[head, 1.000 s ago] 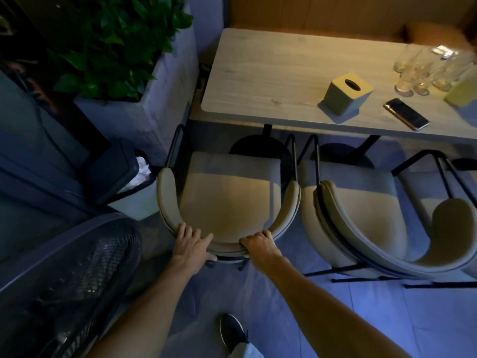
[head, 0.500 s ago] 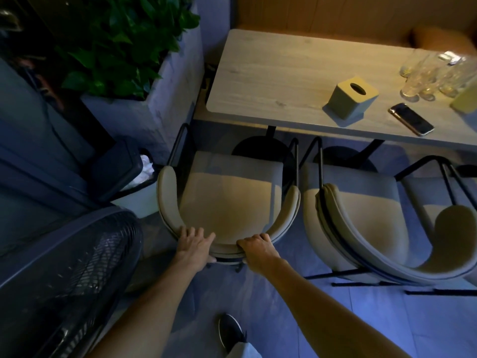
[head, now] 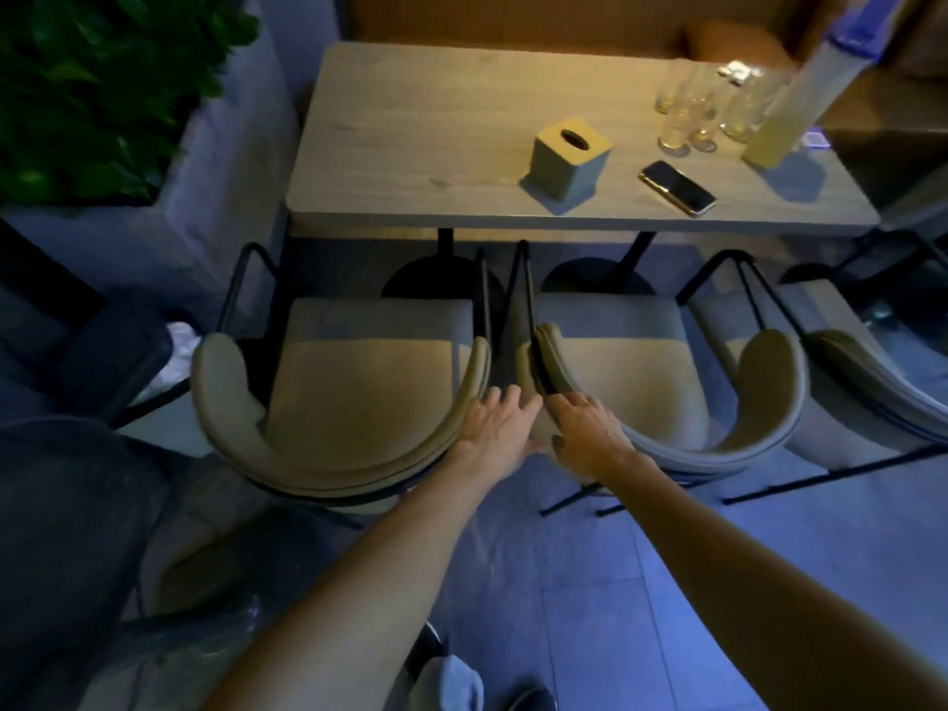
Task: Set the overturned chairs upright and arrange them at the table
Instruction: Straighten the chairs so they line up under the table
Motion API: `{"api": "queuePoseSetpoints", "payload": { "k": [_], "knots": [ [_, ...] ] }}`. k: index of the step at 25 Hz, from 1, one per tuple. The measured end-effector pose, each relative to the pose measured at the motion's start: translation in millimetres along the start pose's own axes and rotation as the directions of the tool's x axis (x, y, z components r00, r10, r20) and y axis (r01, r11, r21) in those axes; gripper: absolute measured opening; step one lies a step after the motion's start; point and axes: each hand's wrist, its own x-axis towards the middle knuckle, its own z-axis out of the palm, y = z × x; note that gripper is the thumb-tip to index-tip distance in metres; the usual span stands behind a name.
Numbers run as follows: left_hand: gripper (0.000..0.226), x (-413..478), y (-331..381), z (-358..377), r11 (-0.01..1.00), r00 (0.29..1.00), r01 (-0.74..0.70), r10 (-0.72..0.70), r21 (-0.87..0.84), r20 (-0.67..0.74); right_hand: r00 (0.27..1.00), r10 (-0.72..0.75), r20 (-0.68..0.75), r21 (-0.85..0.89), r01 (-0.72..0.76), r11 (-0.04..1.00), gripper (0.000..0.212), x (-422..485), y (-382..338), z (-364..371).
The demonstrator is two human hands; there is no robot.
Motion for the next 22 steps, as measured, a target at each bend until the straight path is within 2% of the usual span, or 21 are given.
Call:
{"api": "queuePoseSetpoints", "payload": {
  "k": [2,5,7,13,16,18,20,22],
  "knots": [
    [0.06,21.6,35.6,9.1,0.996,0.997,-0.077,0.077,0.046,0.003,0.995,0.103,-0.02,0.052,-0.102,0.993,0.06,-15.1,39.5,4.7],
    [0.048,47.9,79.8,28.0,0.984,0.988,-0.151,0.151,0.094,0.013,0.98,0.196,0.04,0.059,-0.198,0.978,0.066,-34.5,84.3,17.0],
    [0.043,62.5,106.4,40.8,0.976,0.983,-0.182,0.18,0.12,0.029,0.98,0.193,0.043,0.024,-0.195,0.981,0.067,-43.4,112.0,28.5],
    [0.056,88.9,152.1,72.8,0.967,0.982,-0.179,0.165,0.18,0.087,0.989,0.148,0.011,-0.108,-0.146,0.983,0.053,-43.9,171.9,43.9],
    [0.056,101.1,161.8,77.5,0.968,0.98,-0.177,0.156,0.177,0.123,0.993,0.112,-0.022,-0.179,-0.114,0.977,0.053,-41.9,197.0,50.6],
    [0.047,106.4,165.2,75.3,0.971,0.98,-0.162,0.138,0.176,0.142,0.993,0.093,-0.069,-0.199,-0.105,0.974,0.05,-40.9,206.8,54.1],
    [0.029,108.3,167.5,74.3,0.971,0.984,-0.141,0.116,0.195,0.135,0.989,0.103,-0.103,-0.185,-0.121,0.975,0.045,-39.1,209.7,55.0],
    [0.027,107.0,169.3,75.9,0.963,0.984,-0.135,0.103,0.233,0.143,0.984,0.116,-0.137,-0.154,-0.137,0.979,0.043,-39.9,207.8,58.7]
  ]
}}
